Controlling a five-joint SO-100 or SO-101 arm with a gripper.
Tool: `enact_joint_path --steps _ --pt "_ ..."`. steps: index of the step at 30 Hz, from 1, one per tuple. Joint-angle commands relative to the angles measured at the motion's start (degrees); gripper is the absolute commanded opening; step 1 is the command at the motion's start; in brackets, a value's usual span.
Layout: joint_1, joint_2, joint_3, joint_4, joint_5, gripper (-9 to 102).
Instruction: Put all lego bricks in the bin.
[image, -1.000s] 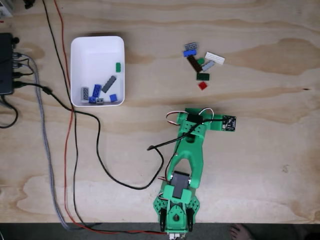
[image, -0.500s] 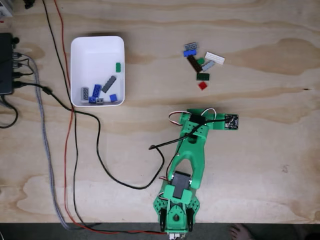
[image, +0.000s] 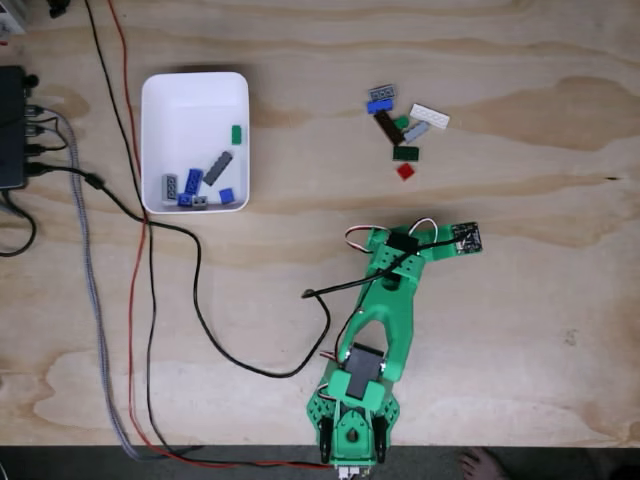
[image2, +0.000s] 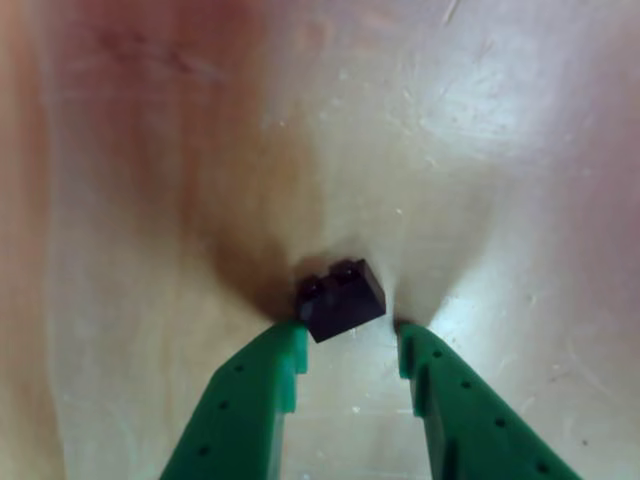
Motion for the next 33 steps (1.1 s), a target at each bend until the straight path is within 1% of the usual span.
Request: enact_joint_path --steps 1,6,11,15,18,23,25,27,30,33 --pt "0.8 0.1 -1.7 0.2 -3.5 9" --pt "1.2 -1.7 -3.3 0.8 -7.0 10" --pt "3.7 -4.9 -6.8 2.6 -12.4 13" --pt "4.6 -4.0 -6.6 3.4 -16.5 14" --pt "4.2 -4.1 -6.7 3.5 -17.8 12" --pt "2.5 -4.2 -6.8 3.4 -18.7 5" --pt "2.1 -4.1 -6.8 3.3 -18.7 0" --pt "1.9 -3.7 -6.9 3.2 -18.6 0" --pt "0.5 2.7 -6.6 3.3 -15.8 0" --pt "-6.2 20.6 -6.1 3.2 -11.8 0"
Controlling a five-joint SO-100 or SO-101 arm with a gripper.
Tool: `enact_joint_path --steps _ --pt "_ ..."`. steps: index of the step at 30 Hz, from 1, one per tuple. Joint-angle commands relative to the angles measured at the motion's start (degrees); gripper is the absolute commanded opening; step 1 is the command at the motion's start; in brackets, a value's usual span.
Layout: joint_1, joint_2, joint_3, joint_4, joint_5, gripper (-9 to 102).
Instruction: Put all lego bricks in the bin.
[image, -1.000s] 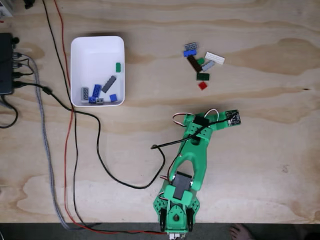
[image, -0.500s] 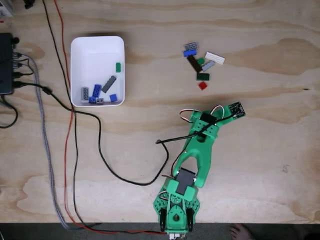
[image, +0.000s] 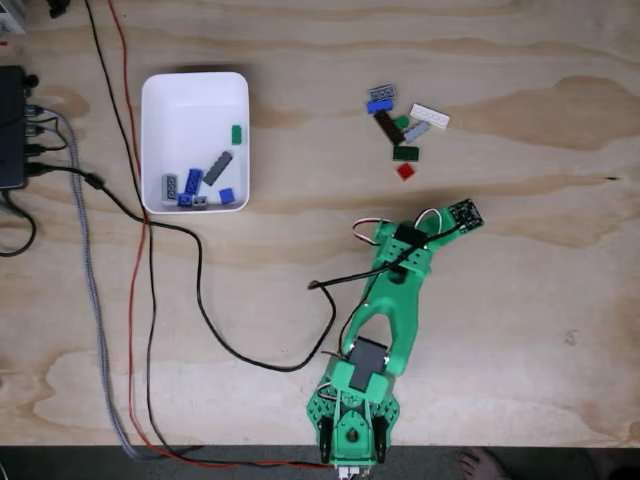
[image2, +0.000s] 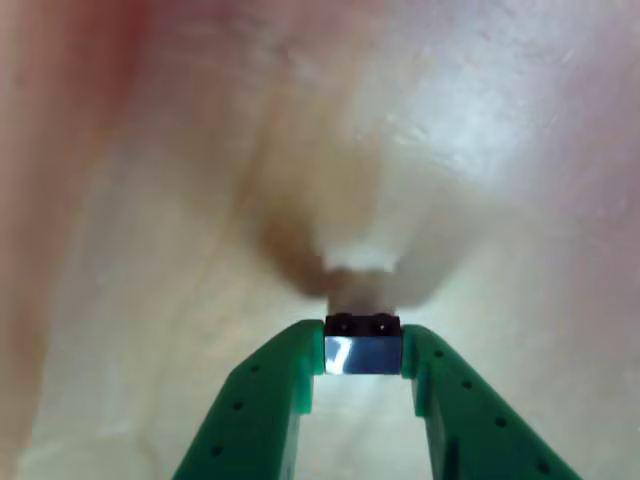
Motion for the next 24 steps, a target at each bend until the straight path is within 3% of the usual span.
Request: enact_joint_path --steps 1,4,8,12,15,18,24 --pt "-9.6 26.0 -2.2 -0.6 5.0 0" --pt "-24.1 30.2 -13.6 2.3 8.2 0" --pt "-42.3 12.9 -36.8 6.2 6.8 0" --pt "-51.7 -6.6 -56.4 9.9 5.1 0" --pt "-54.1 -14.4 -61.2 12.4 3.9 0" --pt "-52.4 -16.6 -57.9 9.6 2.8 0" --pt "-46.0 -13.7 -51.3 3.1 0.8 21"
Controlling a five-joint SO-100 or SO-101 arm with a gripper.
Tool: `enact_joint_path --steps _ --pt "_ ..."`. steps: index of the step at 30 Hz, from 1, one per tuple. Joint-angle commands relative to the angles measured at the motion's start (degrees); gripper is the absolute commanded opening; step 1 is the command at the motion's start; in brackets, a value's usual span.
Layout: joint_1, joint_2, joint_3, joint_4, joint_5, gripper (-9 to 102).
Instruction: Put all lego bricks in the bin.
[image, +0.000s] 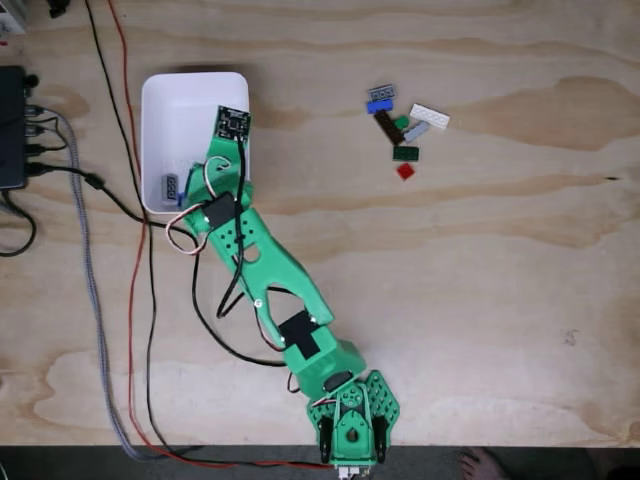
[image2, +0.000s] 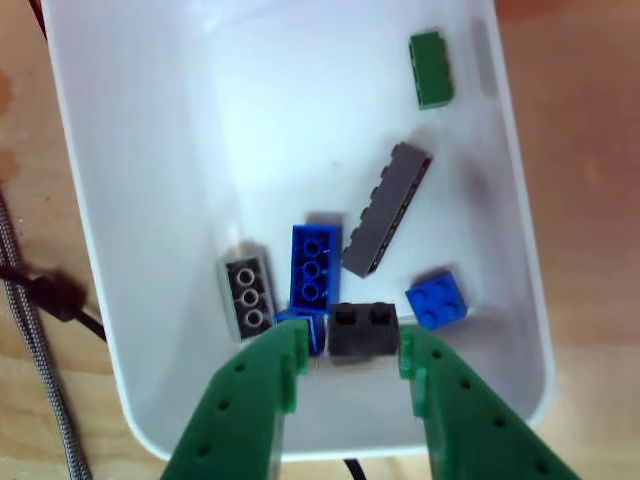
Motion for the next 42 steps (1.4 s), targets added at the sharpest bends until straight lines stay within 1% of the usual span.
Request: enact_joint_path --steps 1,3,5,6,8,10,11,12,13,14,16,17,20,26,35,42 --pt "5.9 8.3 0.6 -4.7 0.0 22" --pt "9.0 13.5 0.3 -5.4 1.1 27" --pt "13.1 19.5 0.6 -6.0 0.2 26" --pt "16.1 22.9 1.9 -6.0 -1.6 24" --pt "23.6 28.5 8.0 -5.9 -7.7 22" --pt "31.9 29.5 19.4 -8.0 -18.2 22" --pt "35.3 28.9 26.6 -10.9 -23.2 21" --pt "38.1 28.4 35.0 -16.3 -27.2 21" --pt "40.7 27.8 42.6 -23.5 -29.4 20" --pt "42.9 27.0 48.0 -29.4 -30.1 20" --pt "45.6 25.8 55.8 -38.1 -29.4 21" --pt "46.5 25.1 58.1 -41.0 -28.3 21" --pt "47.9 23.4 60.6 -44.0 -25.9 21" --pt "49.6 21.1 60.5 -47.7 -26.7 22" --pt "48.6 12.9 54.7 -51.2 -29.9 20" --pt "46.8 5.3 48.5 -51.2 -31.6 19"
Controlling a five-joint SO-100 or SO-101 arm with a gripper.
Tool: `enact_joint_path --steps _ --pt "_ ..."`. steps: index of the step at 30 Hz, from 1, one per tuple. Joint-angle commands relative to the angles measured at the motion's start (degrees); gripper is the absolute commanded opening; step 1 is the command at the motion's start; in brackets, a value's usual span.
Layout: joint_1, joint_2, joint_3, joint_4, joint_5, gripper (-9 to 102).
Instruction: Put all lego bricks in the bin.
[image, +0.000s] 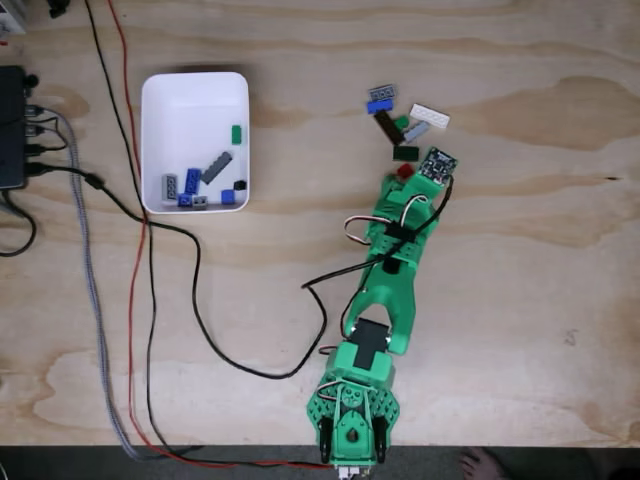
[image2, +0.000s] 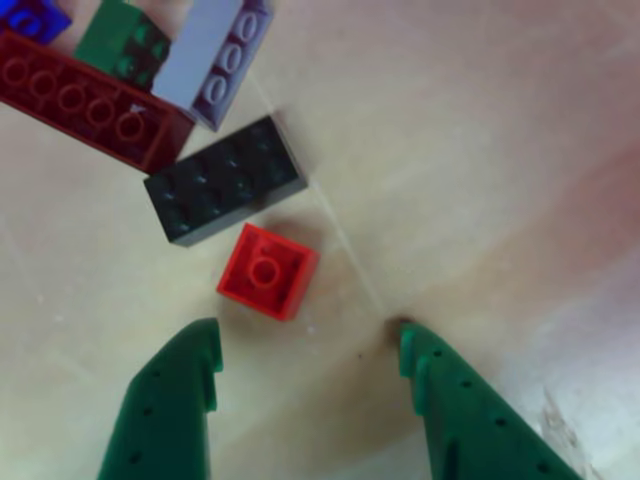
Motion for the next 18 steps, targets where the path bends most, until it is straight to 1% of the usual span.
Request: enact_joint_path --steps 1,10,15,16,17,18 --pt "-1.8 -2.1 -5.1 -0.5 -1.1 17" --pt "-3.1 -2.6 -7.2 -0.4 -1.6 0" --pt "-3.1 0.9 -7.5 1.3 -0.4 0" --pt "-3.2 1.8 -7.5 2.2 -0.4 3" --pt "-3.3 2.9 -7.0 2.8 -0.4 9" --pt "-3.3 3.7 -6.9 4.0 -0.3 11"
